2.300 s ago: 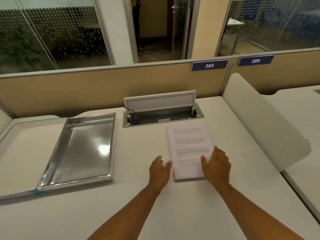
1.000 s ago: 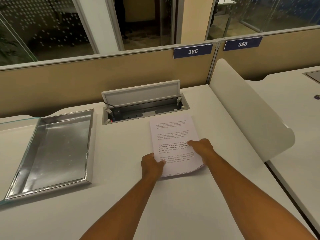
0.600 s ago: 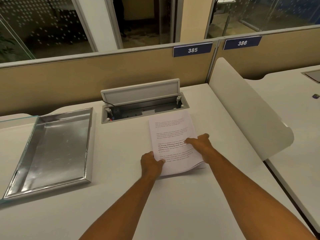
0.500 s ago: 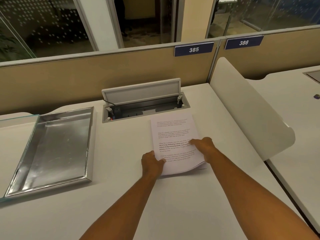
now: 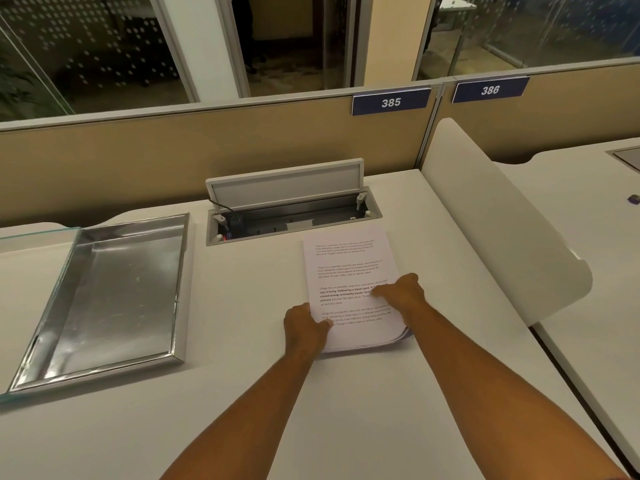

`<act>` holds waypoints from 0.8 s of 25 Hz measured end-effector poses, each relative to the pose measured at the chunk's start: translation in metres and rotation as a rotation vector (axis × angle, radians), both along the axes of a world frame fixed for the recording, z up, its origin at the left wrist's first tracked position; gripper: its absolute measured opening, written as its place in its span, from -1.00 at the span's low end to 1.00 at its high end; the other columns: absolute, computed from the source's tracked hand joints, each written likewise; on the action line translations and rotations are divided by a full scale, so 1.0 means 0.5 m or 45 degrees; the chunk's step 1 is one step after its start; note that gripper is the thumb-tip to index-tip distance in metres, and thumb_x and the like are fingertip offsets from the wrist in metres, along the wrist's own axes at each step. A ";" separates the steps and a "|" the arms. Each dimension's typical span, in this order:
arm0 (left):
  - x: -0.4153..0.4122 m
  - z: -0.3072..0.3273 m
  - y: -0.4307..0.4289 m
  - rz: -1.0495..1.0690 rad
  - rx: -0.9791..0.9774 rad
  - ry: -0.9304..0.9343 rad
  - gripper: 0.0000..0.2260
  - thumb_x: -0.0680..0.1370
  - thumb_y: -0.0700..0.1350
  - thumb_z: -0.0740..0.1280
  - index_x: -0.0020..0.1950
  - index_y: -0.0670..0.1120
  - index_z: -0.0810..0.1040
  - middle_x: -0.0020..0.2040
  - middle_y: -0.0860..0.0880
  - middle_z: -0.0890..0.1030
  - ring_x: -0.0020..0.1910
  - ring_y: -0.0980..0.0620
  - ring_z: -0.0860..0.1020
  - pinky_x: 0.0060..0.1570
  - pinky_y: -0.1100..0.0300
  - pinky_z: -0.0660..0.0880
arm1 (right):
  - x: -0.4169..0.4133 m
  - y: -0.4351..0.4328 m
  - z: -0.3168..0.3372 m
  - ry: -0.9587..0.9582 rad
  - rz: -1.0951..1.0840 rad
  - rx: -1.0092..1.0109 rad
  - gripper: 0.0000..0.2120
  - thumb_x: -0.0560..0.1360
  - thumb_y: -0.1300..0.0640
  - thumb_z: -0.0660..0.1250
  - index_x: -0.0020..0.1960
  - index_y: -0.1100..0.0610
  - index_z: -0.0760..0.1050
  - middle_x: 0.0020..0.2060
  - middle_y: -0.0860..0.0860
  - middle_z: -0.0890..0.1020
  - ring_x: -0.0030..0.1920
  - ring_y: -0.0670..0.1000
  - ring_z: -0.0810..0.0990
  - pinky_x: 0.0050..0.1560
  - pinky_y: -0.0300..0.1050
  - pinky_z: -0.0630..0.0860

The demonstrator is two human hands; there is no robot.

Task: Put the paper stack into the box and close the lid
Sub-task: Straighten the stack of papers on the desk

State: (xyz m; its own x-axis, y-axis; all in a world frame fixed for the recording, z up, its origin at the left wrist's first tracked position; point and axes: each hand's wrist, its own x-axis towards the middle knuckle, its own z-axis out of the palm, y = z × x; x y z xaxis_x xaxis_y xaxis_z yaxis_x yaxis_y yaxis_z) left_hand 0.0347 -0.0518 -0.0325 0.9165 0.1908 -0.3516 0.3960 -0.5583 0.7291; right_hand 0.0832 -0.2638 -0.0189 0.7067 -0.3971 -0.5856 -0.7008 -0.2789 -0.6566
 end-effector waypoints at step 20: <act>-0.008 0.005 0.012 0.009 -0.052 -0.038 -0.67 0.53 -0.15 0.55 0.27 -0.22 0.69 0.25 -0.15 0.73 0.18 -0.13 0.71 0.20 0.07 0.64 | -0.013 -0.052 0.028 0.006 0.229 0.273 -0.67 0.67 0.05 0.35 0.34 0.23 0.50 0.15 0.16 0.73 0.09 0.20 0.73 0.05 0.16 0.69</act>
